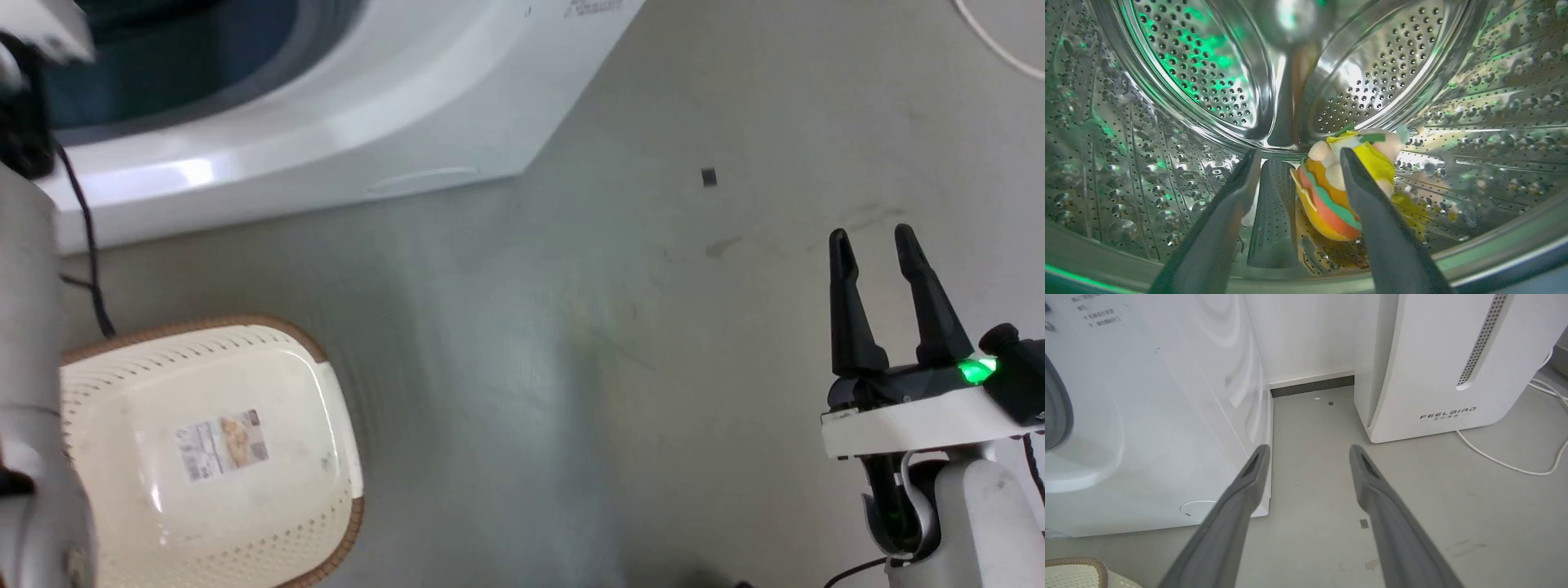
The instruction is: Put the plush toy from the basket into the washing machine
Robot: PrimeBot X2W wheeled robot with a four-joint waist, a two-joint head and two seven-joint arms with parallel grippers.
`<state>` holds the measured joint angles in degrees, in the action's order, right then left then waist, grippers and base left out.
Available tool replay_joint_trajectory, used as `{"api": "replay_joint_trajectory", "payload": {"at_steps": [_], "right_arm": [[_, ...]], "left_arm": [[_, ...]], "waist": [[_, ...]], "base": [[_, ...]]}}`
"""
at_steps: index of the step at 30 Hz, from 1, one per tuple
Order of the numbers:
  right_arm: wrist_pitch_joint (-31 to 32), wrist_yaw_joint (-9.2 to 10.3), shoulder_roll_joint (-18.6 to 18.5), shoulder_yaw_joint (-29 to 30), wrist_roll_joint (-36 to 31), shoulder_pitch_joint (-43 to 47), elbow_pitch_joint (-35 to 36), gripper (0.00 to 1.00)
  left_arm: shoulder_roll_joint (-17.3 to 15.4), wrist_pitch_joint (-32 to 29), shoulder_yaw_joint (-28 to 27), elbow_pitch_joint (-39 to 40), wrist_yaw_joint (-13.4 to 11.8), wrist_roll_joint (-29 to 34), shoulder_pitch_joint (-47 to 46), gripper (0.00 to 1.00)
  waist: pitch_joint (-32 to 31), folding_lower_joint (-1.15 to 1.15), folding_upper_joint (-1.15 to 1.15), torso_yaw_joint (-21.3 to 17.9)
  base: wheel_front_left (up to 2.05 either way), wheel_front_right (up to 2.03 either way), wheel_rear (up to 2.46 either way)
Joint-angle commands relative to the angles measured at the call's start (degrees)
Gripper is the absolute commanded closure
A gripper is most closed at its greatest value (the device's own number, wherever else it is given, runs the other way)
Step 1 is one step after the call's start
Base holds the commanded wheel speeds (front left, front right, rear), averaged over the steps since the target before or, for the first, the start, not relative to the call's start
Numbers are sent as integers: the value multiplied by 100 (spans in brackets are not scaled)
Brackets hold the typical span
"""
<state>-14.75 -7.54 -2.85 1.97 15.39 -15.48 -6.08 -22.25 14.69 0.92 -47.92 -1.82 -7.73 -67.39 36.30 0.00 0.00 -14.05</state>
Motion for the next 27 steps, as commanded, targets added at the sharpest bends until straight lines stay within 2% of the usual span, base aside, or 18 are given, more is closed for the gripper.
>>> {"api": "replay_joint_trajectory", "payload": {"at_steps": [1, 12, 27], "right_arm": [[-25, 5, -3, 5, -32, 34, 25, 0], [-25, 5, -3, -28, -305, 369, 162, 0], [-25, 5, -3, -82, -710, 1059, 316, 0]], "left_arm": [[7, 30, -16, 33, 11, -15, 115, 0], [489, 30, -203, 830, 4, 35, 1556, 0], [1238, 30, -352, 2607, 55, 321, 3956, 0]], "waist": [[-177, 0, 0, 81], [-1162, 0, 0, 392], [-2535, 0, 0, 897]], "base": [[0, 0, 0], [0, 0, 0], [0, 0, 0]]}}
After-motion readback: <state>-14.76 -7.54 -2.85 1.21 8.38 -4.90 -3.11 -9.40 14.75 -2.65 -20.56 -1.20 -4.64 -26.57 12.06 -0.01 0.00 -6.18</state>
